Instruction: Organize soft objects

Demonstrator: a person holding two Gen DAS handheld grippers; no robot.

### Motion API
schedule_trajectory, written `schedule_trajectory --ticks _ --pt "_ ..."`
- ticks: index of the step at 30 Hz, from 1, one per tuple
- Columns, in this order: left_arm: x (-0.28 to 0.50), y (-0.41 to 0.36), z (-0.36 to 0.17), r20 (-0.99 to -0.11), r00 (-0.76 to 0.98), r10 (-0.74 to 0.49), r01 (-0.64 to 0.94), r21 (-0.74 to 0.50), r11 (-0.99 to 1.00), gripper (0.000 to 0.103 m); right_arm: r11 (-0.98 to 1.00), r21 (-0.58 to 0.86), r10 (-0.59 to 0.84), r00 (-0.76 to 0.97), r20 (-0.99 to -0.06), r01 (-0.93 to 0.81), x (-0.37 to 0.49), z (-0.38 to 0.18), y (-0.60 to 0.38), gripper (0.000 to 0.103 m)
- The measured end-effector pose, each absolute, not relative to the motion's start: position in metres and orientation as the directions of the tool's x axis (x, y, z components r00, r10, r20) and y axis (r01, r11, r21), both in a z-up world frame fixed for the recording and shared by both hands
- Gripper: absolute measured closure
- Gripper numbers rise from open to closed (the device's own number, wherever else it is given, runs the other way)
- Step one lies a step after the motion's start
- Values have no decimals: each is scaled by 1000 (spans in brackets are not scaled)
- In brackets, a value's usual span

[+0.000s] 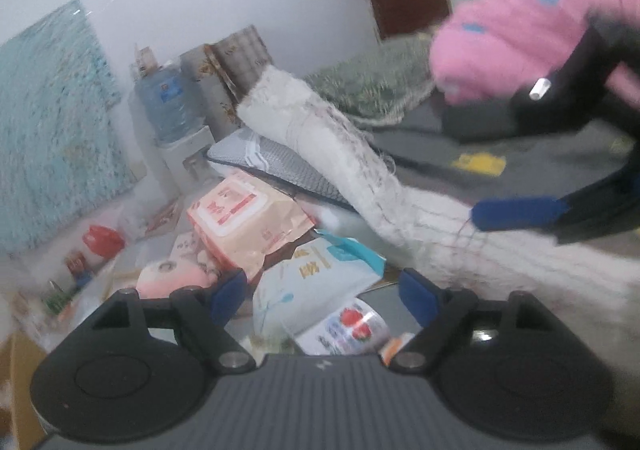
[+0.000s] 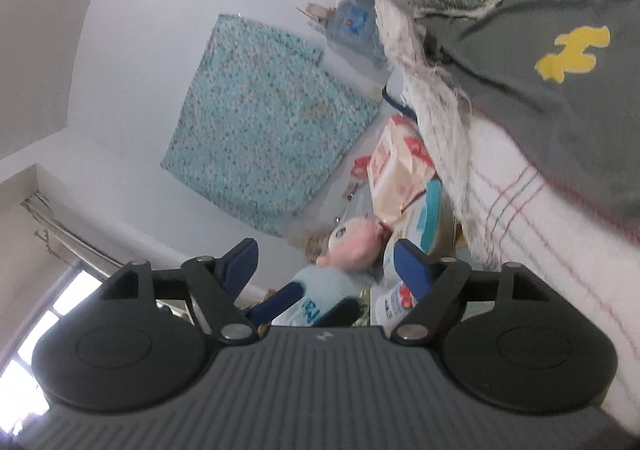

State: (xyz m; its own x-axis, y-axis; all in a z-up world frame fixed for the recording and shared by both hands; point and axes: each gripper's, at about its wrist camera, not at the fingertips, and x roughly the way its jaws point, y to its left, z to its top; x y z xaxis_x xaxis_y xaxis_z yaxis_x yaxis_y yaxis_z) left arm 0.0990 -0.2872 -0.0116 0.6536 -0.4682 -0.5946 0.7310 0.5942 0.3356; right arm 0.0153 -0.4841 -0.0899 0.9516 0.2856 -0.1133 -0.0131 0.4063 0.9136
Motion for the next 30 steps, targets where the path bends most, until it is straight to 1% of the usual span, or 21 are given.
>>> schedule_trajectory --ticks 2,5,10,12,14,15,17,18,20,26,27,29,30 --pt "108 -302 -20 -623 647 -440 740 374 559 19 383 924 284 954 -94 -22 15 -95 -490 24" --pt "119 -319 -32 -659 638 -398 748 408 523 19 373 928 282 955 -90 -22 16 -101 -492 24" --pt "123 -338 -51 -680 644 -350 750 472 464 19 349 937 292 953 -80 -29 16 -108 -494 23" --pt "129 -343 -59 -692 650 -314 740 484 466 21 342 939 293 954 -72 -34 16 -110 -496 23" --pt "138 -346 -65 -708 649 -279 731 478 487 34 333 942 291 954 -68 -34 15 -112 -498 22" --pt "143 -347 -66 -714 646 -269 727 469 502 38 328 944 290 955 -68 -32 15 -113 -498 22" --pt "150 -345 -65 -722 637 -269 726 445 524 49 320 947 289 955 -71 -27 14 -116 -500 22" --pt "152 -345 -64 -723 637 -269 724 441 531 52 317 948 288 955 -70 -27 14 -117 -501 22" --pt "155 -344 -63 -711 651 -266 711 449 540 66 314 949 286 956 -67 -28 13 -118 -501 21" --pt "156 -341 -51 -659 697 -284 677 475 562 78 292 956 288 955 -64 -24 13 -124 -504 20" --pt "157 -340 -49 -646 707 -286 669 480 568 79 287 958 290 955 -64 -23 14 -125 -504 19" --pt "158 -338 -43 -612 736 -290 642 494 587 86 281 959 293 954 -66 -20 15 -127 -504 19" --pt "158 -337 -40 -594 750 -293 630 502 593 87 280 960 295 953 -67 -19 15 -128 -504 19"
